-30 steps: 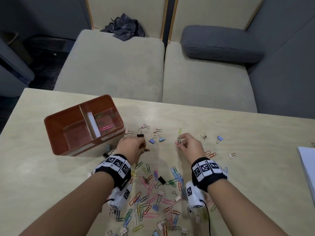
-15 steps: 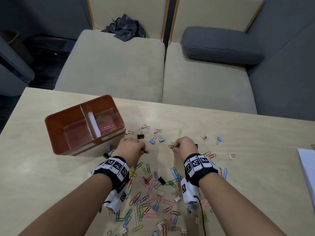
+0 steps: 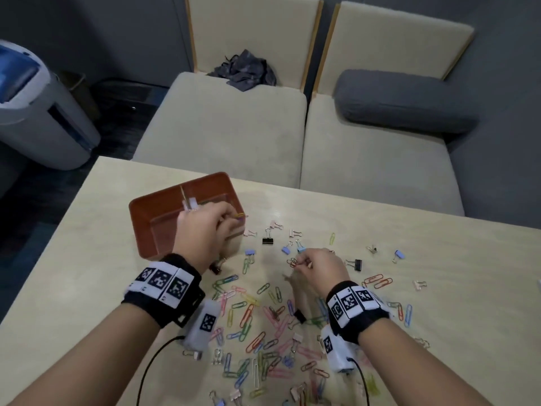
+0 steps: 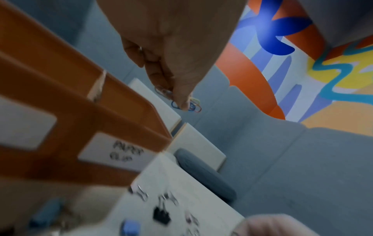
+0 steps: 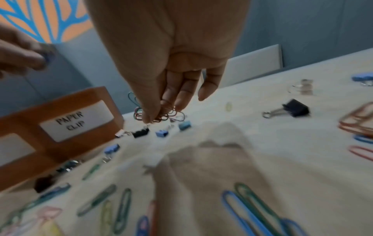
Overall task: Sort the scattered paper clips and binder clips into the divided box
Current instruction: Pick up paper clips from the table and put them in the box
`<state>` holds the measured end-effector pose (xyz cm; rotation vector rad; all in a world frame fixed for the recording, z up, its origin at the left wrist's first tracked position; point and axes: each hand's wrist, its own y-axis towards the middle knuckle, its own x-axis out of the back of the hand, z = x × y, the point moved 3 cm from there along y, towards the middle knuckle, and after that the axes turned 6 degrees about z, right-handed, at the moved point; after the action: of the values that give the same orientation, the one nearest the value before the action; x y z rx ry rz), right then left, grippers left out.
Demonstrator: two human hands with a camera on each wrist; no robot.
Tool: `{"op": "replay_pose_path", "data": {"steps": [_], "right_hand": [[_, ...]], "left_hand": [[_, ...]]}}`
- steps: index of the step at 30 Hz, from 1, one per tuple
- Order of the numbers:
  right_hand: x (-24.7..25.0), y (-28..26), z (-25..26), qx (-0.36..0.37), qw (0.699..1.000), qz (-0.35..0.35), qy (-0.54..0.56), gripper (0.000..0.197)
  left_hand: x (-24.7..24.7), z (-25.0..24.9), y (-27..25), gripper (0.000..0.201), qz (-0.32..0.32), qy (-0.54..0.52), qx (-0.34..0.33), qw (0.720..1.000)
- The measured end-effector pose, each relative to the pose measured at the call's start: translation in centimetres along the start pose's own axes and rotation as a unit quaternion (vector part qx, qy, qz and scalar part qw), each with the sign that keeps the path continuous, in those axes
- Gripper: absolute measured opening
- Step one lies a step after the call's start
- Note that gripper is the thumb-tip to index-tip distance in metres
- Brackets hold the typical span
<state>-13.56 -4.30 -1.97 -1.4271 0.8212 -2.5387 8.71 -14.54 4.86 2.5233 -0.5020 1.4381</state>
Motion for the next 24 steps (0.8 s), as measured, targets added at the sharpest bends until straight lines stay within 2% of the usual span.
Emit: {"op": "replay_pose_path", "data": {"steps": [4, 7, 9, 12, 16, 20, 24], "right_hand": [[2.1, -0.3, 3.7, 0.069, 0.997, -0.024, -0.005, 0.006], [3.6, -0.2, 7.1, 0.115, 0.992, -0.043, -0.001, 0.007], [4.2, 0.3, 9.4, 0.139, 0.988, -0.06, 0.011, 0.007], [4.6, 1.8, 12.8, 0.172, 0.981, -0.086, 0.035, 0.007], [3.8, 4.4, 15.9, 0.172, 0.979, -0.084, 0.065, 0.014], [3.1, 5.7, 16.2, 0.164, 0.982, -0.073, 0.053, 0.026], [3.8, 4.2, 13.5, 0.19, 0.974, -0.111, 0.06, 0.019]], "left_hand": [[0.9, 3.0, 1.9, 0.002, 0.042, 0.004, 0.091, 0.995], [0.6, 4.1, 2.4, 0.015, 0.087, -0.032, 0.12, 0.989], [0.7, 4.2, 2.5, 0.018, 0.09, -0.057, 0.114, 0.988], [1.3, 4.6, 2.3, 0.012, 0.071, -0.096, 0.104, 0.987], [2.1, 4.9, 1.5, 0.011, 0.041, -0.087, 0.079, 0.992], [2.5, 4.2, 0.2, 0.008, 0.049, -0.083, 0.038, 0.995], [1.9, 3.2, -1.4, 0.01, 0.072, -0.088, -0.003, 0.994]]}}
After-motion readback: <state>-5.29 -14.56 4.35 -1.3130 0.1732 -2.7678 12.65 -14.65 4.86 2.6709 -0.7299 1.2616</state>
